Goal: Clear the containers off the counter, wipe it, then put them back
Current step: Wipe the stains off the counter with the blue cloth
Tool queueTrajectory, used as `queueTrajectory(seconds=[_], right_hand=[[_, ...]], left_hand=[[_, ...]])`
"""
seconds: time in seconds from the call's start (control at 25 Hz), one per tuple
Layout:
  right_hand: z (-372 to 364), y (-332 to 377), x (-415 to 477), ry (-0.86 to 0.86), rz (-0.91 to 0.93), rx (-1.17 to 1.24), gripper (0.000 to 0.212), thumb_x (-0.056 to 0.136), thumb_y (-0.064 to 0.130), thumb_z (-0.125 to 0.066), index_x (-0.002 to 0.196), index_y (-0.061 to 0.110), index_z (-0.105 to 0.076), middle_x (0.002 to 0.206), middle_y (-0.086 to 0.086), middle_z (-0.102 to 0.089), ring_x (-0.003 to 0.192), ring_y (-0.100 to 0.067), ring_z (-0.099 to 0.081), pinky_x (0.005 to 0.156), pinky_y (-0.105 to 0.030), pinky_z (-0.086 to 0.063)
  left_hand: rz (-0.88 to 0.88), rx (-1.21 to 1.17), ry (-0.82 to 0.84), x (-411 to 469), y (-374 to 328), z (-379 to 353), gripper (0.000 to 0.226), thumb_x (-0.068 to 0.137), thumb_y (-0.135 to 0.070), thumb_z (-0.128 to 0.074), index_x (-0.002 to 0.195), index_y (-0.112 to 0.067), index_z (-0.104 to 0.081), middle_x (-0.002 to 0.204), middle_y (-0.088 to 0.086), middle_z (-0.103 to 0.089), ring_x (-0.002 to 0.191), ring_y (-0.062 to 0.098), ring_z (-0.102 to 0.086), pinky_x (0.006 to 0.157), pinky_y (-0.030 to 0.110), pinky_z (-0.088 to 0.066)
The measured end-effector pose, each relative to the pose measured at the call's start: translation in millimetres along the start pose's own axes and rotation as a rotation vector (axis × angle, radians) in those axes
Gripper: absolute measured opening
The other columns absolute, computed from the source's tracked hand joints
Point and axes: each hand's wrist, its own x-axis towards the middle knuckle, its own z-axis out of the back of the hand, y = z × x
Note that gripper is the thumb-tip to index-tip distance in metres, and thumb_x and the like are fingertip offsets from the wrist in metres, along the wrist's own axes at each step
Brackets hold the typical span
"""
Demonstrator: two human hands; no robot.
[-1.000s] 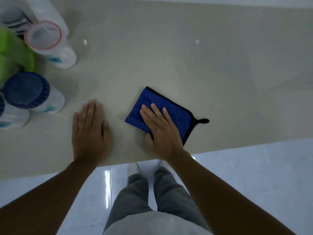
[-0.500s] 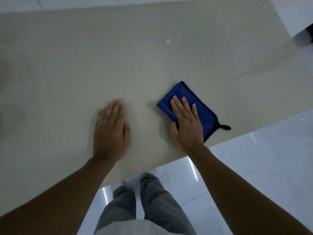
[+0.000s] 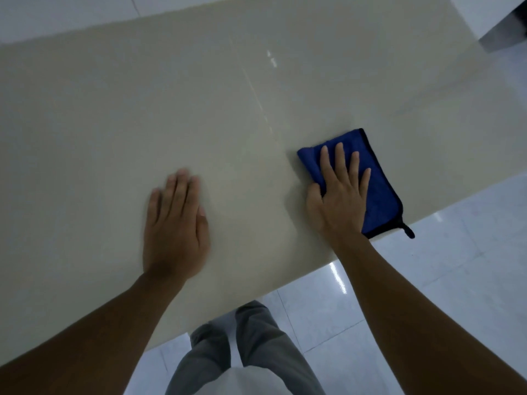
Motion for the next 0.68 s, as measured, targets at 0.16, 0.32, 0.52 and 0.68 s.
queueTrajectory(seconds=[0.16,0.32,0.52,0.68], right_hand=[[1,0,1,0.058,-0.027,0.068,0.065,0.100,0.061,-0.007,0.161,0.039,-0.007,0.172,0.006,0.003,0.159,-0.022,0.010,0.127,-0.051,0.009],[-9,3,0,0.005,0.024,-0.132,0.062,0.105,0.053,-0.009,0.163,0.032,-0.001,0.172,-0.005,0.001,0.158,-0.035,0.002,0.126,-0.058,-0.001],[-4,16,-1,0.021,0.072,-0.108,0.067,0.104,0.045,-0.015,0.163,0.014,-0.006,0.171,-0.011,-0.005,0.158,-0.034,-0.004,0.128,-0.054,-0.003],[4,62,-11,0.065,0.289,-0.061,0.066,0.105,0.038,-0.015,0.162,0.008,-0.006,0.171,-0.010,-0.006,0.159,-0.029,-0.005,0.129,-0.048,-0.003]], left_hand=[[0.004,0.014,0.007,-1,0,-1,0.056,0.103,-0.023,-0.029,0.156,-0.004,-0.033,0.165,0.015,-0.028,0.154,0.031,-0.026,0.125,0.052,-0.020],[0.013,0.055,0.056,2,-2,1,0.058,0.102,-0.024,-0.029,0.158,-0.006,-0.027,0.167,0.013,-0.025,0.154,0.030,-0.024,0.125,0.051,-0.020],[0.053,0.043,0.134,4,-3,7,0.059,0.103,-0.030,-0.023,0.157,-0.007,-0.030,0.166,0.011,-0.028,0.153,0.028,-0.028,0.125,0.049,-0.023],[0.109,0.039,0.204,1,10,31,0.065,0.100,-0.036,-0.019,0.158,-0.008,-0.030,0.166,0.009,-0.028,0.153,0.028,-0.028,0.125,0.048,-0.023]])
